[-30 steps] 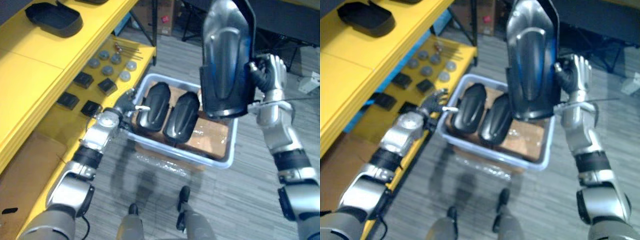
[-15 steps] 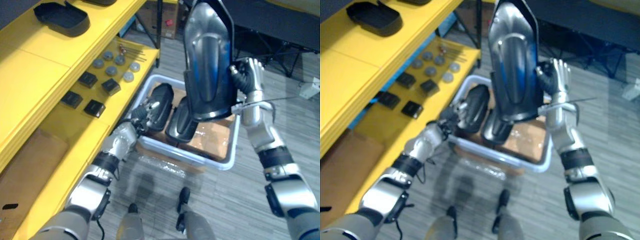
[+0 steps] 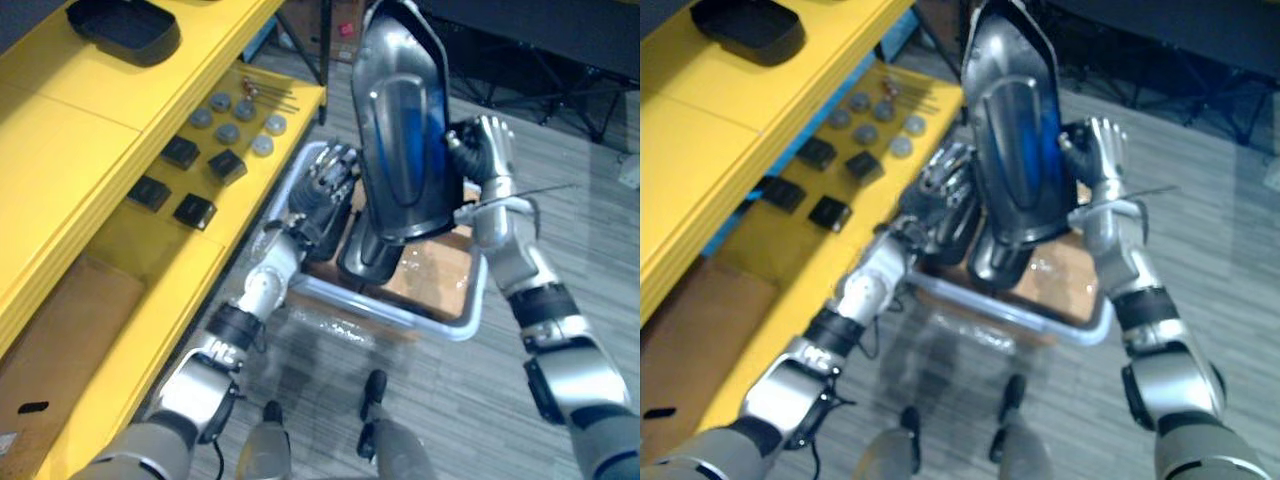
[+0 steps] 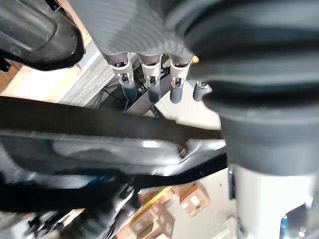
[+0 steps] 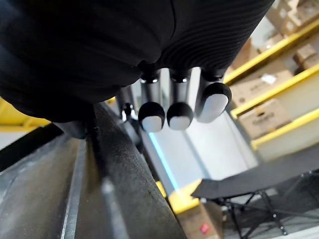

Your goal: Walk over and take plastic housings, then place them on the shelf

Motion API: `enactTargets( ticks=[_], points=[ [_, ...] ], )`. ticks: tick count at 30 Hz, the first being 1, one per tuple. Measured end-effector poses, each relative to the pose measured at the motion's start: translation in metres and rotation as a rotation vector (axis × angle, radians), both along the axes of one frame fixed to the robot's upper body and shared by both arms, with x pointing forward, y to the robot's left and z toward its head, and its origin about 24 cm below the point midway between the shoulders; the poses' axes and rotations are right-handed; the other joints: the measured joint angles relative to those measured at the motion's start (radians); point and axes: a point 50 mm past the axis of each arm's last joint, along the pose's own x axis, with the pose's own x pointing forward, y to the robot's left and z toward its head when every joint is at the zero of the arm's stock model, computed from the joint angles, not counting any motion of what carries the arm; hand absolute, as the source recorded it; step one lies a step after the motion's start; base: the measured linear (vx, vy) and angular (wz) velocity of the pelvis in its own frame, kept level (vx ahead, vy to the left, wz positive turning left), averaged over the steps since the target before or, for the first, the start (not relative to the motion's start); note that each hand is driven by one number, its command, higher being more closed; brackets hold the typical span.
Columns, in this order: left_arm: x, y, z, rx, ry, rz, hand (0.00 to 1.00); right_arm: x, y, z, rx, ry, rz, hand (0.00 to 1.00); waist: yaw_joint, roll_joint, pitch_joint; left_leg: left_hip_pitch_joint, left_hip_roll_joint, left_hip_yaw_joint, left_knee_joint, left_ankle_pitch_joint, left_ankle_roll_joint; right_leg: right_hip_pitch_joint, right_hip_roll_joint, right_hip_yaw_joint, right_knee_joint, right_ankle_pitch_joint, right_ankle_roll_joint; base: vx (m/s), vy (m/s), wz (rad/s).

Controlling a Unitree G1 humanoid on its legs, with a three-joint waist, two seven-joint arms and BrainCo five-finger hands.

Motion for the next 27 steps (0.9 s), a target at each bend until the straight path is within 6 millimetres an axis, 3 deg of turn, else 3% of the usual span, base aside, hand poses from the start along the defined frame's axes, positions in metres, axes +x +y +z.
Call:
enactTargets(
  ticks=[5,10,20,27],
  points=[
    [-0.002,-0.009,-0.003,0.100,-0.008,0.054,0.00,0.001,0.000,0.004,0.005,-0.020,-0.006,1.00,0.000,0.000,0.001,0.000,0.000,-0.001,0.001,0.000,0.000,0.000,0.000,0.000,0.000,0.000,0.000,0.00,0.000,0.00],
    [-0.002,-0.015,-0.004,0.143,0.018,0.104,0.00,0.004,0.009,0.024,0.011,-0.075,0.017,1.00,0.001,-0.002,0.038,-0.001,0.000,-0.003,0.002,0.001,0.000,-0.001,0.000,-0.001,0.000,0.001,0.000,0.00,0.000,0.00],
    [-0.002,-0.019,-0.023,0.207,0.055,0.109,0.00,0.006,0.023,0.015,-0.015,-0.051,0.073,1.00,0.026,-0.002,0.038,0.000,-0.006,-0.006,0.001,0.002,-0.001,-0.001,-0.005,-0.003,0.000,0.001,0.000,0.01,0.001,0.00],
    [-0.003,-0.015,-0.034,0.206,0.080,0.124,0.00,0.006,0.044,0.005,-0.078,-0.016,0.161,1.00,0.026,-0.002,0.038,-0.001,-0.007,-0.006,0.001,0.003,0.000,-0.001,-0.006,-0.002,0.000,0.001,0.000,0.00,0.000,0.00]
  ],
)
